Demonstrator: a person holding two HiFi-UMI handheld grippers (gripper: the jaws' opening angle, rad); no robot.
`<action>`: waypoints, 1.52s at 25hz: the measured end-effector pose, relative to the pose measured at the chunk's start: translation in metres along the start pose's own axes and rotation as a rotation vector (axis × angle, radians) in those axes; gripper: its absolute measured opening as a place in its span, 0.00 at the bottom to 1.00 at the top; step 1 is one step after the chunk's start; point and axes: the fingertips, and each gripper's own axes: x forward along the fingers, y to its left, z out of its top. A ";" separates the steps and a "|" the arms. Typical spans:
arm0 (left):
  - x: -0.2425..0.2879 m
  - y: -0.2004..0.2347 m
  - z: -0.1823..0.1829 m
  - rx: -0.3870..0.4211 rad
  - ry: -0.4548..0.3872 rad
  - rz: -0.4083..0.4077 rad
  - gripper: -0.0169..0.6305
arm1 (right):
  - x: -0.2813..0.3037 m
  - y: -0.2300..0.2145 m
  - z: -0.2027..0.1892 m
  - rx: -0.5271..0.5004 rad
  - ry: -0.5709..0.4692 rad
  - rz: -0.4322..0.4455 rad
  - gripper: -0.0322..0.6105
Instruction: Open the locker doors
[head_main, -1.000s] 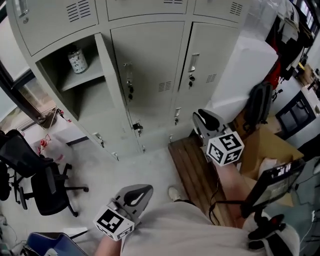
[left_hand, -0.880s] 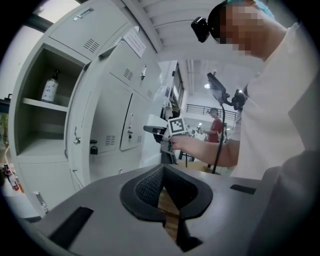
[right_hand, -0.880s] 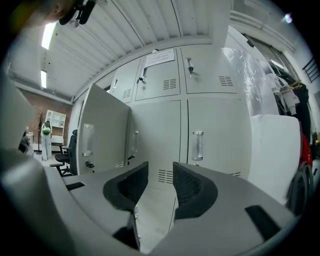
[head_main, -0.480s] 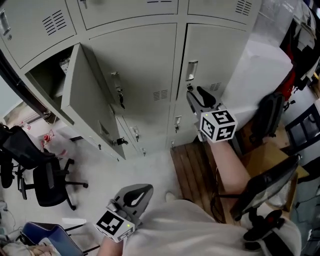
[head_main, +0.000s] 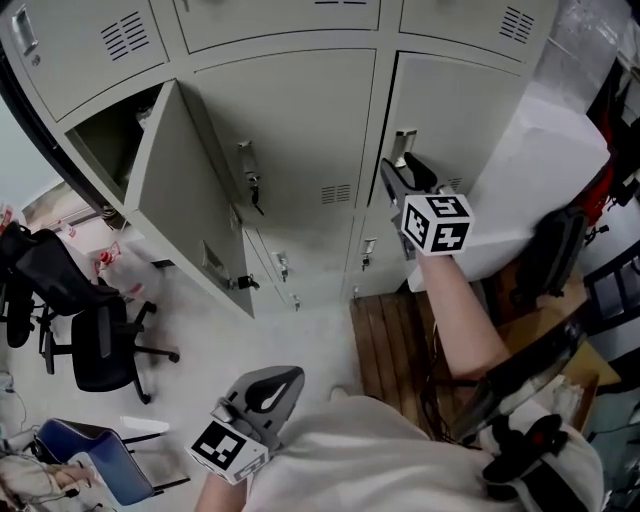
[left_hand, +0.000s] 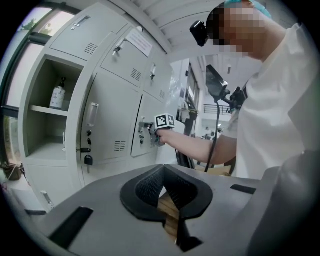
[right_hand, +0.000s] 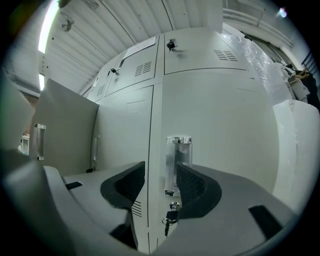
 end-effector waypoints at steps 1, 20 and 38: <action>0.000 0.001 0.000 0.000 0.002 0.005 0.04 | 0.003 -0.001 0.001 -0.001 -0.002 -0.003 0.30; -0.019 0.021 -0.005 -0.019 0.004 0.080 0.04 | 0.028 -0.013 -0.003 0.000 0.020 -0.147 0.21; 0.001 -0.004 -0.001 0.011 0.025 -0.064 0.04 | -0.053 -0.006 -0.007 0.038 0.015 -0.018 0.21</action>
